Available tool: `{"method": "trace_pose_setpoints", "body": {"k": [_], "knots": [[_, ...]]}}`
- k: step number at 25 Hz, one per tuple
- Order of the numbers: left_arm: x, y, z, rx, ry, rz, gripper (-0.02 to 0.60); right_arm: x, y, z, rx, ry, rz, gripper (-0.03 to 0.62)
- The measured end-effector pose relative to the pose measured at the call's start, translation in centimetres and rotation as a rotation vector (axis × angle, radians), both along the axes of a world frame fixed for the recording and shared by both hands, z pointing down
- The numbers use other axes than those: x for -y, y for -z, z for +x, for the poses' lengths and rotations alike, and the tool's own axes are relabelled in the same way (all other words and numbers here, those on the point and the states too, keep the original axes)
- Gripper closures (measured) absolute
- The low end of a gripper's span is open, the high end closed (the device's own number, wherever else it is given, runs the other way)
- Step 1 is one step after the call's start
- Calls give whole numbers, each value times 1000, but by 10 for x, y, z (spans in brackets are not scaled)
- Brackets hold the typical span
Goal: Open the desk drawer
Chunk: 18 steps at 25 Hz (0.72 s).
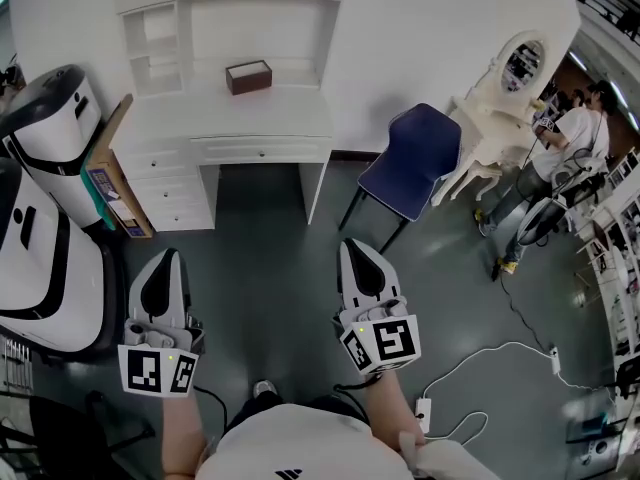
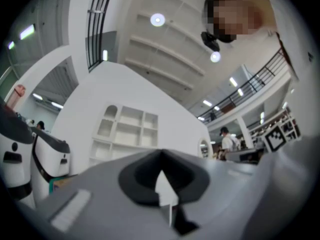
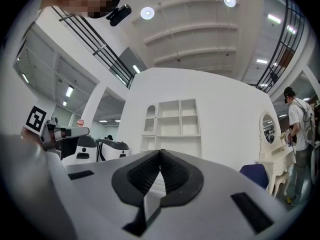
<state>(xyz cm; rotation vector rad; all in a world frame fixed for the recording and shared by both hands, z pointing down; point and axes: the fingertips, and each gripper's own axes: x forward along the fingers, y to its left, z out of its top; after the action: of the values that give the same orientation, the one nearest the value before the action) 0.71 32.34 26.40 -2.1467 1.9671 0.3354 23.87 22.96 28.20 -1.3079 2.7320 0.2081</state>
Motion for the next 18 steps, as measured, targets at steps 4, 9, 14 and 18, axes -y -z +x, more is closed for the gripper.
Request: {"method": "trace_pose_setpoints", "body": {"k": [4,9,14,18], "knots": [[5,-2,-20,7,-14,-2,577,1,-2,-19,9,-14,4,594],[18,-7,-29,2,-30,-15,577,9,-7,-30,-8,-22,-11,594],[41,-15,-39,-4,-41,-34,577,33,-16,-39,-11,-29,-30,594],[64,-17,-52,-3,-24,-35,577,62,-20,-52,-5,-15,-40,594]]}}
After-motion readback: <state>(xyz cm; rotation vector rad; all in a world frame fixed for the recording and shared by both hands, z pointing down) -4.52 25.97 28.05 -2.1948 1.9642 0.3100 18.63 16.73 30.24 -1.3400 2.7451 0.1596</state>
